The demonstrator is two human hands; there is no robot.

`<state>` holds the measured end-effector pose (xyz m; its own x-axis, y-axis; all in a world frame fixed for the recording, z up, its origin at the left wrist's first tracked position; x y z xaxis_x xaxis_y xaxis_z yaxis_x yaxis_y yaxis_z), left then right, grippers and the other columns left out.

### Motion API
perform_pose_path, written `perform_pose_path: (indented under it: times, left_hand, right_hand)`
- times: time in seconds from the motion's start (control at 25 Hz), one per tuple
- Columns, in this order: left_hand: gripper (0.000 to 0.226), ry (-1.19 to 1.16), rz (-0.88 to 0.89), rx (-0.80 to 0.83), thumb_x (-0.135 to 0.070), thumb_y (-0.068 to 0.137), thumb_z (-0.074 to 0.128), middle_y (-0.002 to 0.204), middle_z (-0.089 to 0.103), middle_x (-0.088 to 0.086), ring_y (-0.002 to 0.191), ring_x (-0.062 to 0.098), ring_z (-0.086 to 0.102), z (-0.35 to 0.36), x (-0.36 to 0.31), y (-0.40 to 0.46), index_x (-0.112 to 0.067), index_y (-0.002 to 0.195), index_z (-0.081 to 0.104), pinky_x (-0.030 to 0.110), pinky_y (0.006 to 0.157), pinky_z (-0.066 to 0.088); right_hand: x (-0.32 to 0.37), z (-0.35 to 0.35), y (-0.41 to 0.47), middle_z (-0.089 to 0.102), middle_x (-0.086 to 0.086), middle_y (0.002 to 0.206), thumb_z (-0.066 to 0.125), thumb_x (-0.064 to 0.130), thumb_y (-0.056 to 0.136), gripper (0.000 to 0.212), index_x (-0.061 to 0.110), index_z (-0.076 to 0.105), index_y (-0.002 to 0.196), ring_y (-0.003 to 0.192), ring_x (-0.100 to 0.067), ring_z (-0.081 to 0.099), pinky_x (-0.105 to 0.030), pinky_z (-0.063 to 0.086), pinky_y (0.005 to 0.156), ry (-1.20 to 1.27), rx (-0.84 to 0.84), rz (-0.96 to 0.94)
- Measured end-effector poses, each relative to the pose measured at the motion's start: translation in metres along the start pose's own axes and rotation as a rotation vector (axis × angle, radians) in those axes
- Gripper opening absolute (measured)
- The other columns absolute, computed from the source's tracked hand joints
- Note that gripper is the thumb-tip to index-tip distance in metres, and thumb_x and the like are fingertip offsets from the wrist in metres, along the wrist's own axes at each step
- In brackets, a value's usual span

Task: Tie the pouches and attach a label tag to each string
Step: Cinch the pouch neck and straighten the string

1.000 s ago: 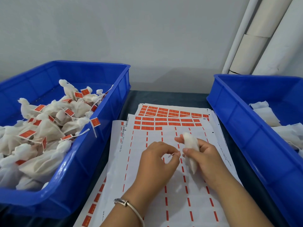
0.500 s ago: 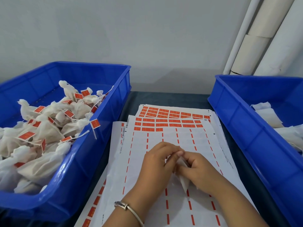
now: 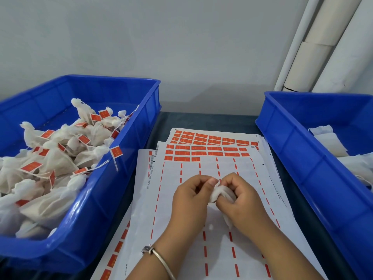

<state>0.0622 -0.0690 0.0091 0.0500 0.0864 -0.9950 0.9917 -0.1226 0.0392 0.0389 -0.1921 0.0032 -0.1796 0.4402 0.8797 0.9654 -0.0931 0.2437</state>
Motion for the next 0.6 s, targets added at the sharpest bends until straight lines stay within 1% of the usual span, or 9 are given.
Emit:
perform_pose_path:
  times: [0.08,0.12,0.16,0.2,0.28,0.36,0.44,0.52,0.6]
  left_hand:
    - [0.019,-0.083,-0.080,-0.015,-0.026,0.089,0.060,0.075,0.070,-0.007,0.074,0.010,0.065,0.0002,0.0014,0.0009,-0.027,0.073,0.072,0.020,0.067,0.055]
    - [0.019,-0.125,-0.117,-0.017,-0.027,0.088,0.062,0.076,0.070,-0.001,0.076,0.018,0.066,0.0005,0.0021,0.0013,-0.024,0.073,0.073,0.028,0.071,0.057]
    - [0.019,-0.164,-0.150,-0.012,-0.028,0.087,0.062,0.077,0.070,0.005,0.081,0.026,0.065,0.0008,0.0025,0.0014,-0.021,0.073,0.073,0.034,0.075,0.056]
    - [0.019,-0.200,-0.177,-0.006,-0.029,0.087,0.062,0.079,0.069,0.010,0.085,0.032,0.064,0.0010,0.0028,0.0013,-0.020,0.074,0.073,0.038,0.077,0.055]
    - [0.019,-0.255,-0.217,0.002,-0.028,0.087,0.062,0.083,0.069,0.014,0.088,0.036,0.062,0.0008,0.0039,0.0012,-0.018,0.075,0.072,0.035,0.077,0.055]
    - [0.019,-0.275,-0.235,0.001,-0.028,0.088,0.061,0.083,0.069,0.013,0.087,0.036,0.063,0.0007,0.0055,0.0018,-0.018,0.075,0.072,0.029,0.073,0.055]
    - [0.020,-0.264,-0.247,-0.008,-0.028,0.088,0.061,0.080,0.068,0.011,0.077,0.029,0.063,0.0008,0.0062,0.0023,-0.017,0.076,0.072,0.026,0.070,0.054]
    - [0.020,-0.261,-0.260,-0.017,-0.029,0.088,0.061,0.077,0.068,0.011,0.071,0.020,0.060,0.0012,0.0060,0.0024,-0.016,0.076,0.072,0.025,0.068,0.052]
    - [0.021,-0.270,-0.270,-0.018,-0.029,0.088,0.061,0.077,0.068,0.010,0.069,0.018,0.059,0.0014,0.0054,0.0020,-0.016,0.076,0.072,0.025,0.068,0.052]
  right_hand:
    - [0.0017,0.0015,-0.0010,0.057,0.014,0.081,0.070,0.022,0.078,0.019,0.026,0.051,0.078,0.074,-0.009,0.054,-0.017,0.048,0.056,-0.007,-0.038,-0.031]
    - [0.0022,0.0023,-0.0013,0.057,0.016,0.082,0.070,0.021,0.078,0.020,0.028,0.051,0.078,0.075,-0.008,0.054,-0.015,0.048,0.057,-0.012,-0.056,-0.043]
    - [0.0027,0.0030,-0.0017,0.057,0.019,0.084,0.071,0.021,0.077,0.022,0.030,0.051,0.078,0.077,-0.004,0.055,-0.013,0.049,0.058,-0.019,-0.076,-0.053]
    - [0.0035,0.0037,-0.0019,0.057,0.024,0.086,0.071,0.019,0.077,0.024,0.033,0.052,0.080,0.081,0.001,0.055,-0.010,0.048,0.060,-0.020,-0.098,-0.063]
    - [0.0048,0.0041,-0.0022,0.059,0.035,0.088,0.072,0.016,0.078,0.030,0.040,0.055,0.083,0.089,0.011,0.055,-0.002,0.045,0.064,-0.011,-0.126,-0.077]
    - [0.0049,0.0040,-0.0022,0.061,0.036,0.079,0.071,0.012,0.080,0.037,0.046,0.056,0.083,0.091,0.017,0.054,0.002,0.041,0.067,-0.038,-0.139,-0.092]
    - [0.0046,0.0040,-0.0013,0.059,0.032,0.080,0.070,0.010,0.081,0.040,0.048,0.055,0.082,0.091,0.018,0.054,0.003,0.040,0.069,-0.077,-0.151,-0.106]
    - [0.0042,0.0045,-0.0003,0.058,0.030,0.080,0.069,0.011,0.082,0.039,0.048,0.055,0.082,0.090,0.016,0.054,0.002,0.040,0.070,-0.100,-0.145,-0.118]
    - [0.0041,0.0047,-0.0001,0.061,0.031,0.076,0.068,0.012,0.083,0.038,0.047,0.055,0.081,0.091,0.015,0.054,0.002,0.040,0.071,-0.095,-0.124,-0.114]
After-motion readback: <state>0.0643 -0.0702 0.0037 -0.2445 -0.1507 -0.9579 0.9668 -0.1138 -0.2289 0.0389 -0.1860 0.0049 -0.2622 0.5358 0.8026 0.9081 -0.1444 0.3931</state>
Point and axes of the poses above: each hand's wrist, its own y-axis towards the middle knuckle, its own z-axis out of the palm, x = y × z, the point moved 1 cm from there along y, towards the middle knuckle
